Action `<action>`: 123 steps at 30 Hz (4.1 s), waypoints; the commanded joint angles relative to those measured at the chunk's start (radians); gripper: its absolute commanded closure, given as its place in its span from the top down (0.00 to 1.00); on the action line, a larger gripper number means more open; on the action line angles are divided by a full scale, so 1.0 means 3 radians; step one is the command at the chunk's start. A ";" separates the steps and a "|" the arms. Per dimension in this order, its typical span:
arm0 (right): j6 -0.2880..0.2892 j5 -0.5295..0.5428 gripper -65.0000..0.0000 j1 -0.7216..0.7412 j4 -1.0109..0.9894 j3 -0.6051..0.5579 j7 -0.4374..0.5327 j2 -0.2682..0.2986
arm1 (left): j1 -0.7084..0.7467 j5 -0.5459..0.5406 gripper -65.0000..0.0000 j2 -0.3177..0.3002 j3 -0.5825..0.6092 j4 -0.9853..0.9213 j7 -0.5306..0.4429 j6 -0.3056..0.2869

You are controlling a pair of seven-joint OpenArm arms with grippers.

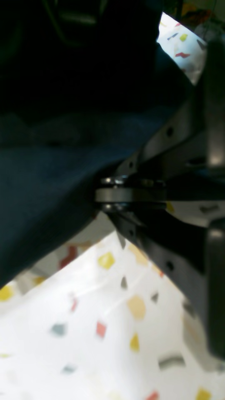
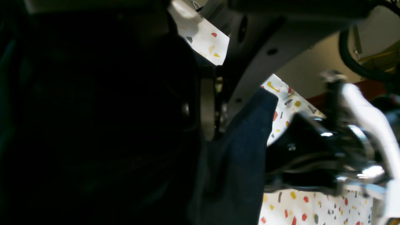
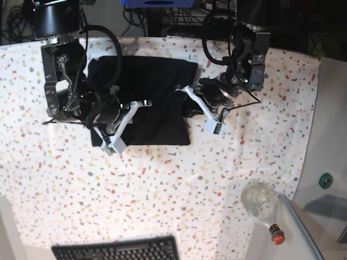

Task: Layout the t-shirt on the table in an organized manner, then fold the t-shirt properly
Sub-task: 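Lift and fold the shirt in half toward the right gripper, then press the folded shirt flat with the right gripper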

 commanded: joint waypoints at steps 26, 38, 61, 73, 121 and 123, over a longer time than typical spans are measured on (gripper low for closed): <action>0.0016 0.0100 0.56 0.0103 -0.0061 -0.0018 0.0109 -0.0159 | 0.0393 -0.0051 0.00 -0.0426 -0.1033 0.0646 0.0321 -0.0048; -0.0393 0.0105 0.56 0.0471 0.0093 -0.1214 0.0324 -0.0133 | 0.0757 -0.0051 0.00 -0.0702 -0.2015 0.0993 0.0413 -0.0048; -0.1339 0.0100 0.00 -0.0199 0.0609 -0.0682 0.0708 0.1048 | 0.0690 -0.0041 0.00 -0.0682 -0.2766 0.0472 0.0408 -0.0713; -0.1349 0.0100 0.00 0.0031 0.0579 -0.1634 0.0554 0.0598 | 0.0675 -0.0041 0.00 -0.0682 -0.2766 0.0472 0.0408 -0.0713; -0.1503 0.0095 0.00 0.0834 -0.0884 -0.2631 0.1081 -0.0015 | 0.0670 -0.0015 0.00 -0.0702 -0.2552 0.0359 0.0403 -0.0707; -0.1503 0.0105 0.00 0.0901 -0.1140 -0.2723 0.1168 -0.0041 | 0.0670 -0.0015 0.00 -0.0702 -0.2470 0.0364 0.0403 -0.0707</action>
